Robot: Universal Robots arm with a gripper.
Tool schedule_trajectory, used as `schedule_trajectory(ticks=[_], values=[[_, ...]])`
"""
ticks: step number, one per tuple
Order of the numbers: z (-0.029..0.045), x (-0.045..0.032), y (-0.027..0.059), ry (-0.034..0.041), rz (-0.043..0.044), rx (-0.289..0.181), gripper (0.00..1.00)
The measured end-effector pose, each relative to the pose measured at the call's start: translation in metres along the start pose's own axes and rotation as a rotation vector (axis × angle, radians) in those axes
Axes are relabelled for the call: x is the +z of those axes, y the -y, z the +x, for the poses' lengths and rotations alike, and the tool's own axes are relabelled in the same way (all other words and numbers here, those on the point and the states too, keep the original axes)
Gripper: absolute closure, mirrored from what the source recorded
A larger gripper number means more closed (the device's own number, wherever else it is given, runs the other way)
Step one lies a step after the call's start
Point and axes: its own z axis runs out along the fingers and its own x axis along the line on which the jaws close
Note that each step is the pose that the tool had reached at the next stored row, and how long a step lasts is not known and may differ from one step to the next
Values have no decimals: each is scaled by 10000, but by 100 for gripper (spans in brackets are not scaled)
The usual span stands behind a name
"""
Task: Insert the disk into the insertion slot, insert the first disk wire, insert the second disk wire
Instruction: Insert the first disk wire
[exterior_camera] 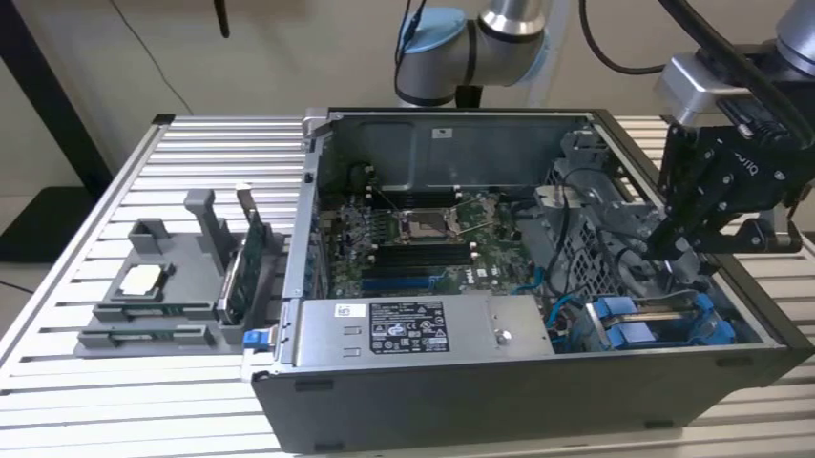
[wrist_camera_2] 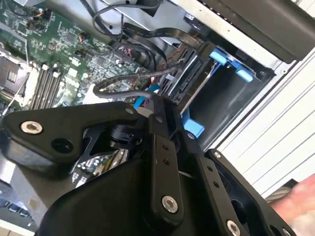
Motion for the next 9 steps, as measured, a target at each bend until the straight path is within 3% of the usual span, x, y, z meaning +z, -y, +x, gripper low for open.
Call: schedule_trajectory(ticks=[5,9], values=[[2,20,-2,-117,575,-62,81],[4,37,-2,-274,925,-101,81]])
